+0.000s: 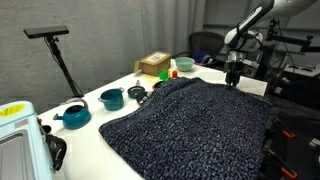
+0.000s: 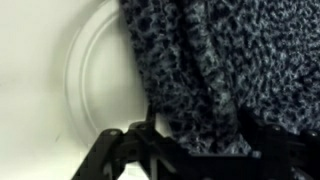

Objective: Pull back the blanket

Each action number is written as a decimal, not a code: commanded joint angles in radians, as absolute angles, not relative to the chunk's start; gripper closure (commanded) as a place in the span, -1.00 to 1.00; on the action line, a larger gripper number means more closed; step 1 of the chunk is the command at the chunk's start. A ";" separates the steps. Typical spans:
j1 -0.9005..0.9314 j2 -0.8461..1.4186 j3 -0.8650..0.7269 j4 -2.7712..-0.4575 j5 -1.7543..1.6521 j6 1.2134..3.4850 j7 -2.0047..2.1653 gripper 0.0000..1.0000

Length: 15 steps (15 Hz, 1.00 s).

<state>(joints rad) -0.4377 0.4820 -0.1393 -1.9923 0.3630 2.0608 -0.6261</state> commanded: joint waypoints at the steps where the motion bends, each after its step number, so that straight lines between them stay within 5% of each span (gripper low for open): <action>1: -0.449 0.489 -0.121 -1.981 0.395 2.054 -0.634 0.03; 8: -0.415 0.452 -0.095 -2.005 0.387 2.079 -0.610 0.99; 15: -0.269 0.161 -0.123 -2.088 0.226 2.210 -0.291 0.95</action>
<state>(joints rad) -0.3507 0.3049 -0.0999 -2.0184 0.3032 2.1483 -0.4583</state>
